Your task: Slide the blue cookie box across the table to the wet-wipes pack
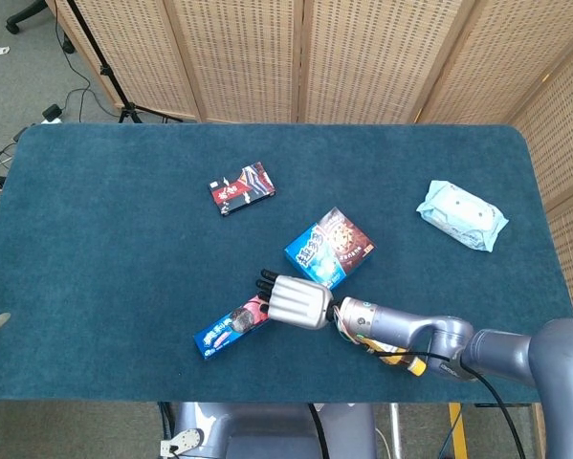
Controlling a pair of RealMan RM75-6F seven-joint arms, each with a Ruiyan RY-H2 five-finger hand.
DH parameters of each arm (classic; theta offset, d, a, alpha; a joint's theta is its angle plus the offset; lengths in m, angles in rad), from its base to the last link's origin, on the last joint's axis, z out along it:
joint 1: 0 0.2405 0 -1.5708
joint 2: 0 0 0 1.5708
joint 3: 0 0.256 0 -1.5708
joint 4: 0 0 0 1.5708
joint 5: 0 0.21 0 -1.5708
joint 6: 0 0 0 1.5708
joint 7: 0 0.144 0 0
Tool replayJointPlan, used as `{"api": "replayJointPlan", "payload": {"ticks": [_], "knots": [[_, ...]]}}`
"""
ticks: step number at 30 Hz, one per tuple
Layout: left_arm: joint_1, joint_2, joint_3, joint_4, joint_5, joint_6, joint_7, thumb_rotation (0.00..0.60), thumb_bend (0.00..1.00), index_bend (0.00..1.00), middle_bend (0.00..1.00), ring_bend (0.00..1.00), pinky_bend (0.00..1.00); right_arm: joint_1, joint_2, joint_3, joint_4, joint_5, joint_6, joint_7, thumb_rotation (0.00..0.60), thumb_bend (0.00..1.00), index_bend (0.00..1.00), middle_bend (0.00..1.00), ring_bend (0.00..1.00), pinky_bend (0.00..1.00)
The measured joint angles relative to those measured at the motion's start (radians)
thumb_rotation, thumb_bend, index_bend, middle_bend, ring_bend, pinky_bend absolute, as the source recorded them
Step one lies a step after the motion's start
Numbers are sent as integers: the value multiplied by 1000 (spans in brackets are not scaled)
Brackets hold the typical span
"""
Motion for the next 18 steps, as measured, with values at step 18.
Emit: {"api": "replayJointPlan", "payload": {"ticks": [18], "knots": [[-2,6,-5,13,-9,-18,-24,600,0,0,0,0,0,5,-126,44,276,29,-78,-11,600,1000,441,372,212,217]]}}
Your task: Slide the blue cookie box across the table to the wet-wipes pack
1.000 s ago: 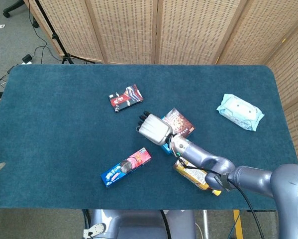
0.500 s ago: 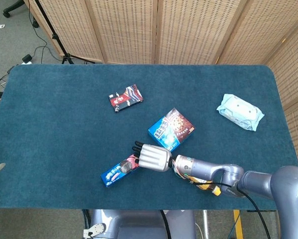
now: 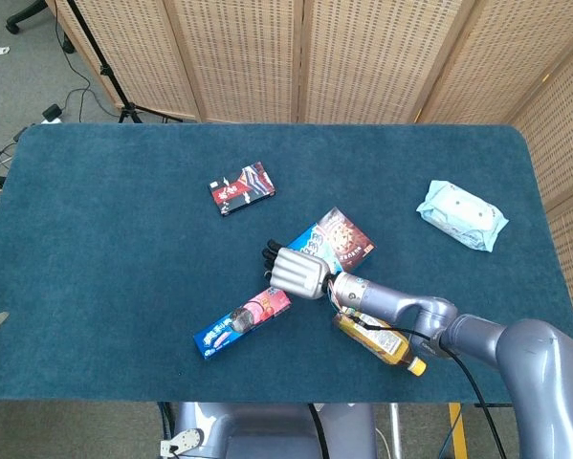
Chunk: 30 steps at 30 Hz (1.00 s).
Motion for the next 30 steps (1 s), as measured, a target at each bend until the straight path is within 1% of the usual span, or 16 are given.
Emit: {"api": "replayJointPlan", "payload": {"ticks": [9,15,30], "knots": [[-4,-4,-2,0,-10,-4,12,600,0,0,0,0,0,-19,-39,-26,123,-25,5,-18,600,1000,441,375,201,217],[-7,-5,-1,0,-11,-8,16,600,0,0,0,0,0,-44,-49,-31,189,-13,8,-8,600,1000,441,378,201,217],[-6,-6,2,-6,-6,-5,22,600,0,0,0,0,0,-100,-25,-44,232,30,-5,35,600,1000,441,390,201,217]]}}
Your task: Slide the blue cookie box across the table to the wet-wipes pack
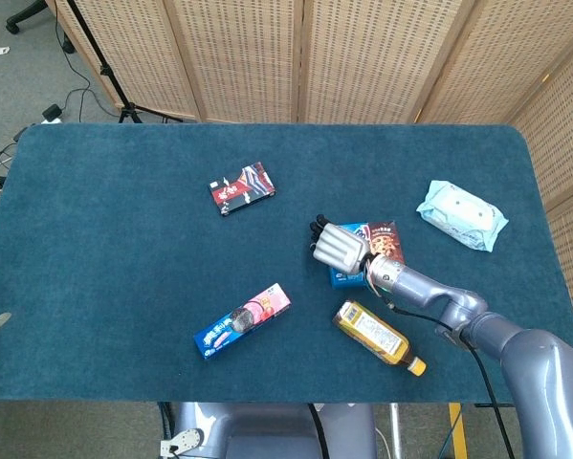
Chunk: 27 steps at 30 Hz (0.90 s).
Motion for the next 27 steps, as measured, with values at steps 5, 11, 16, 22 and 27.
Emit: {"api": "replayJointPlan", "payload": {"ticks": [5,11,16,22,27], "knots": [[-1,-1,0,0,1,0,1,600,0,0,0,0,0,-14,13,-7,2,2,2,11,600,1000,441,398,201,217],[0,0,1,-2,3,1,-1,600,0,0,0,0,0,-31,27,-19,5,-2,12,26,600,1000,441,400,201,217],[2,3,0,-4,5,4,-7,600,0,0,0,0,0,-50,41,-28,14,-3,21,41,600,1000,441,400,201,217],[6,0,1,-9,11,22,7,600,0,0,0,0,0,-89,56,-38,29,7,34,60,600,1000,441,401,201,217],[8,0,4,-13,24,25,5,600,0,0,0,0,0,-141,72,-50,49,22,52,77,600,1000,441,403,201,217]]}}
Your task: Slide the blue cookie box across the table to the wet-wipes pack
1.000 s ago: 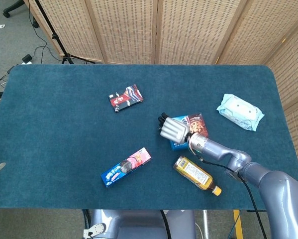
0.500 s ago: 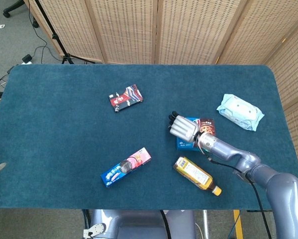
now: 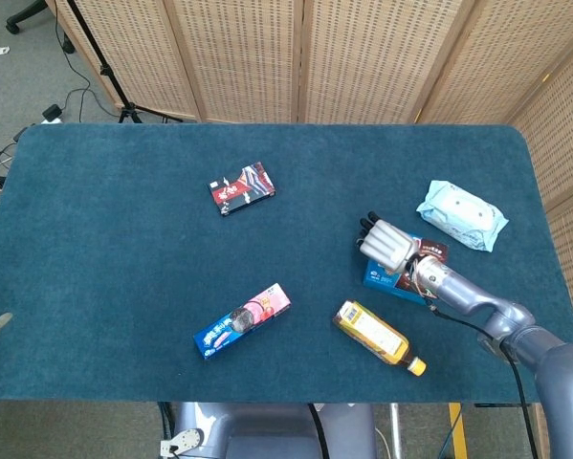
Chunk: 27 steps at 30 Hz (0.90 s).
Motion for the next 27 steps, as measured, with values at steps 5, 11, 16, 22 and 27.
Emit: {"api": "replayJointPlan", "payload": {"ticks": [5,11,16,22,27], "knots": [[2,1,4,-5,14,6,1,600,0,0,0,0,0,-29,22,1,-4,10,22,13,600,1000,441,404,201,217],[6,1,10,-12,34,14,0,600,0,0,0,0,0,-51,50,12,-35,22,39,26,600,1000,441,403,201,217],[10,3,13,-16,45,21,-4,600,0,0,0,0,0,-58,61,22,-55,26,48,23,600,1000,441,397,201,217],[16,8,17,-21,63,28,-17,600,0,0,0,0,0,-72,98,65,-115,28,167,77,600,1000,441,387,201,217],[31,19,23,-26,97,50,-47,600,0,0,0,0,0,-103,195,136,-245,41,343,139,600,1000,441,378,201,217]]}}
